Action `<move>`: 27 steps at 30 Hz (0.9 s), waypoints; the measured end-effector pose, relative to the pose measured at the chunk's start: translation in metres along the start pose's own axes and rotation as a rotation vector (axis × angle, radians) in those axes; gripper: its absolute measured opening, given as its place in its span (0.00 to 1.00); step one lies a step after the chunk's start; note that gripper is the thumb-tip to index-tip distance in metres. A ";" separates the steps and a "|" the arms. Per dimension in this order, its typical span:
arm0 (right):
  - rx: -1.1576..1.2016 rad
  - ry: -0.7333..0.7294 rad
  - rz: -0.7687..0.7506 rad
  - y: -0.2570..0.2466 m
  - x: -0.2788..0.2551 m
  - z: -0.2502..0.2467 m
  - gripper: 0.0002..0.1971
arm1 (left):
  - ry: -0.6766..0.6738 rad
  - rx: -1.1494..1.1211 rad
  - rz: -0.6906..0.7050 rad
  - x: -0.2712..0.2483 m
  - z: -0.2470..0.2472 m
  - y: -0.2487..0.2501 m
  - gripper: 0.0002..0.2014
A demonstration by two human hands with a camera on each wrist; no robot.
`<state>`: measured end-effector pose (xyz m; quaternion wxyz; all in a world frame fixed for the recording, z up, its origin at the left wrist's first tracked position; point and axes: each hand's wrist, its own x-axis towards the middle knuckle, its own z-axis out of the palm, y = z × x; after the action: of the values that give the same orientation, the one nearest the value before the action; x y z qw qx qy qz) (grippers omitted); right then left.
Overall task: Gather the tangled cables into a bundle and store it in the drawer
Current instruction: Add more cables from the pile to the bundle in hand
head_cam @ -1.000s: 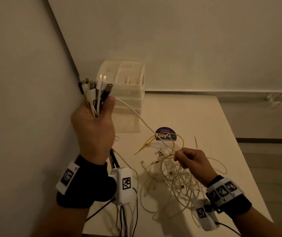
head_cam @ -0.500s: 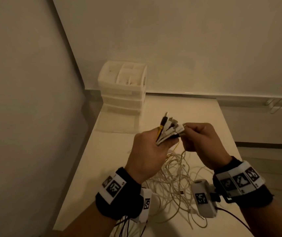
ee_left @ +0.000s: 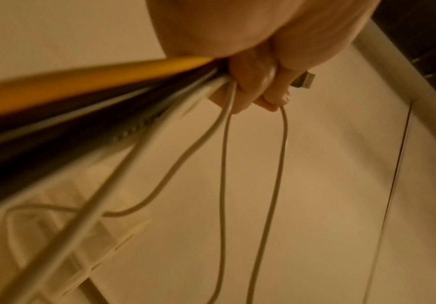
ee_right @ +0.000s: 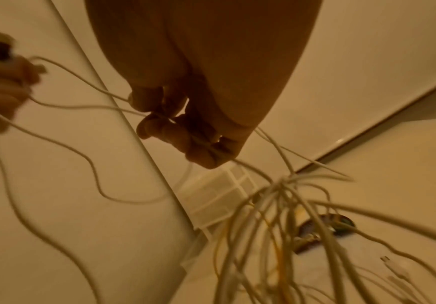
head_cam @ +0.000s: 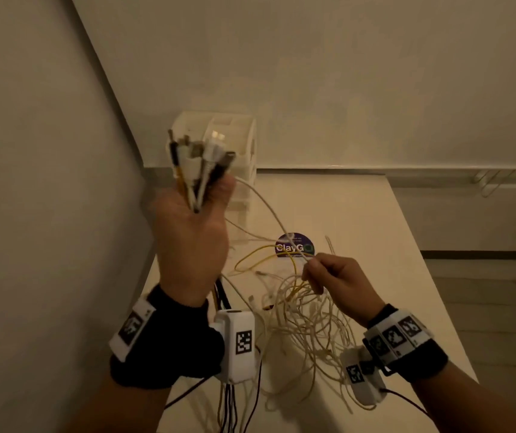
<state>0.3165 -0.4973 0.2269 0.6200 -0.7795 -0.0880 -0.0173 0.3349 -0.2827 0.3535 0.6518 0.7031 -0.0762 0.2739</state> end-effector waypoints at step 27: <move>0.231 0.046 -0.073 -0.076 0.032 -0.018 0.22 | -0.392 0.217 -0.038 -0.025 0.040 -0.033 0.08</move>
<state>0.3379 -0.4944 0.3082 0.7063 -0.6987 -0.1035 -0.0473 0.3411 -0.3226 0.3124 0.5502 0.8102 -0.1580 0.1263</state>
